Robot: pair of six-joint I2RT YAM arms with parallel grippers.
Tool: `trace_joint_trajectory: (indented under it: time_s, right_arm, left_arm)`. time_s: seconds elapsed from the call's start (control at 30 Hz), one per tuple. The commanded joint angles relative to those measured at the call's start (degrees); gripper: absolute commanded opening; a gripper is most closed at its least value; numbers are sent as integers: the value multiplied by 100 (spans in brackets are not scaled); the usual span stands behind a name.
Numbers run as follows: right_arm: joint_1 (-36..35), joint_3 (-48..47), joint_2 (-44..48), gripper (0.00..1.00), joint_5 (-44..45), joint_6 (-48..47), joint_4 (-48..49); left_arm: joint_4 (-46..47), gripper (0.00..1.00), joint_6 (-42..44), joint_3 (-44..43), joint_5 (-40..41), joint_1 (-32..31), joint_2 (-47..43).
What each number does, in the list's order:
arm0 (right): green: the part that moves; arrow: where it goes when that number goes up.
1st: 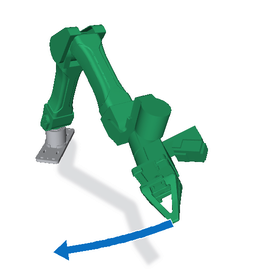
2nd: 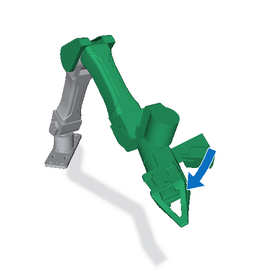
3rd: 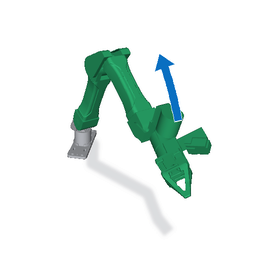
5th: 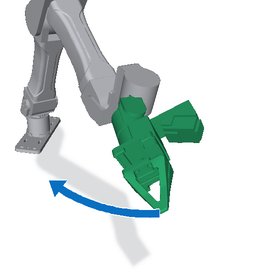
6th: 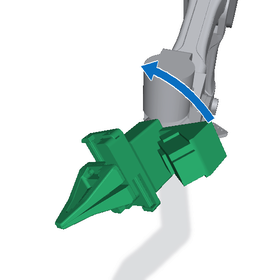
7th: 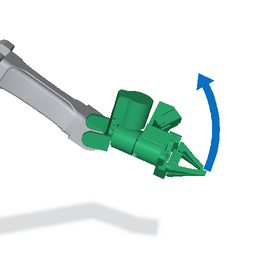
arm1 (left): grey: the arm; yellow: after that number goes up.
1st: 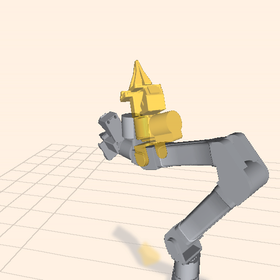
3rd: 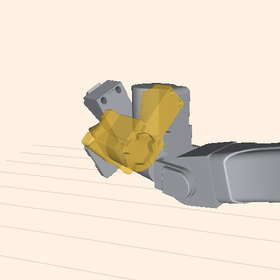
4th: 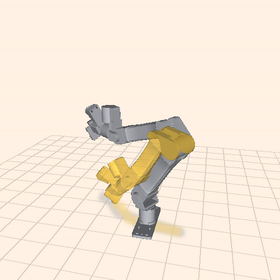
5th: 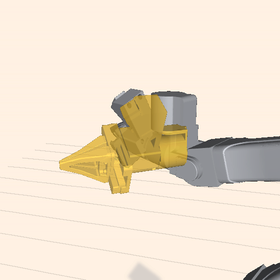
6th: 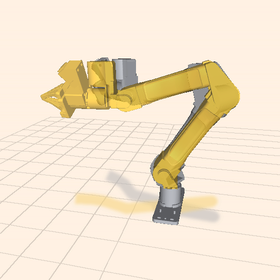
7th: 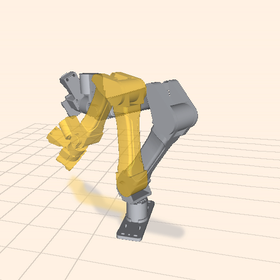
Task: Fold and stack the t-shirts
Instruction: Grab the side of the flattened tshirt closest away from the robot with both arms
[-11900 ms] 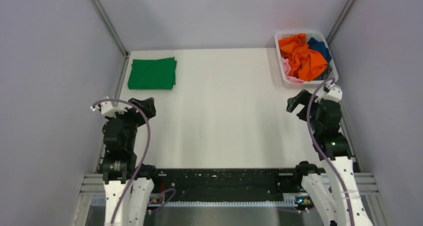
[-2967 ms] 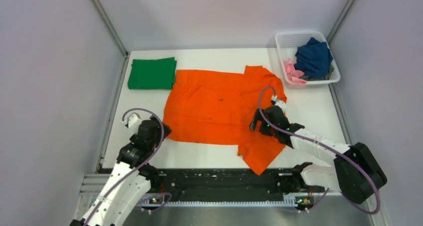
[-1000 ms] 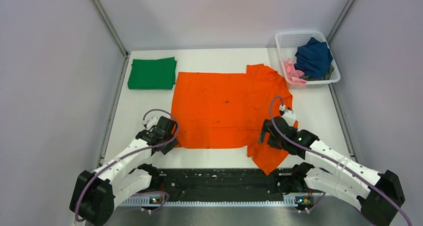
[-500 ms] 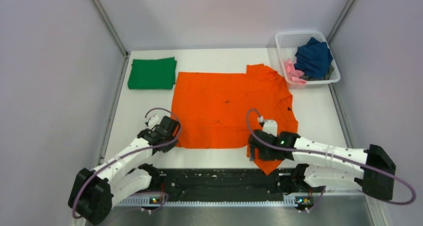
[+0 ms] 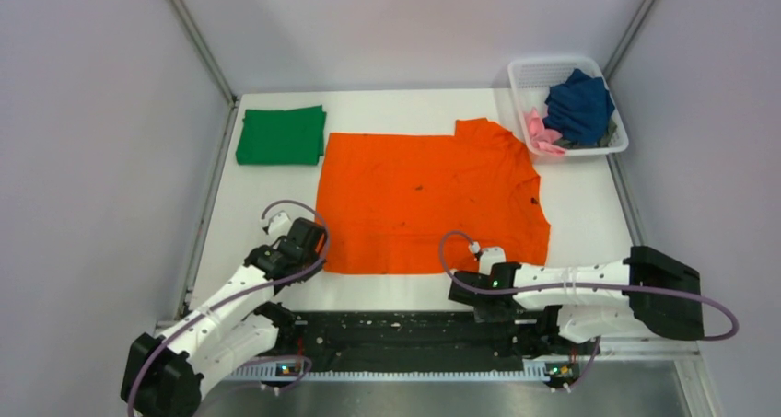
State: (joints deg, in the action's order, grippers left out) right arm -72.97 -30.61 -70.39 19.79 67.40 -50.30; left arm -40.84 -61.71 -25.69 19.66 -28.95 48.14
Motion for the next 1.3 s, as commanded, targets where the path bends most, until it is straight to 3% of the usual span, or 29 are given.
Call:
trace_joint_trajectory:
  time_s: [0.0, 0.1, 0.17, 0.33, 0.5, 0.63, 0.8, 1.1, 1.27]
  right_arm:
    - [-5, 197, 173, 31, 330, 84, 543]
    - [20, 110, 439, 9, 244, -58, 323]
    - [12, -49, 704, 0, 24, -158, -19]
    - [-401, -172, 1201, 0, -744, -76, -435]
    - [-1326, -350, 899, 0, -1040, 539, -790]
    - [-1376, -487, 1001, 0, -524, 750, -1209]
    - [-934, -746, 1384, 0, 175, 527, -1347]
    - [333, -1469, 2014, 0, 1537, -1066, -432]
    - [1242, -1718, 1782, 0, 1456, -1984, 42]
  left_arm:
    - [-2, 0, 40, 9, 117, -7, -39]
    - [-176, 0, 33, -57, 129, -13, -7]
    - [-328, 0, -17, -63, 90, -13, -64]
    - [-868, 0, -168, 64, -229, -10, -528]
    - [-875, 0, -226, 410, -908, -19, -1229]
    - [-957, 0, -219, 248, -879, -22, -1442]
    - [-1038, 0, -147, -229, -283, -21, -1409]
    - [-88, 0, 377, -869, 574, -4, -941]
    - [321, 0, 524, -1276, 787, 139, -204]
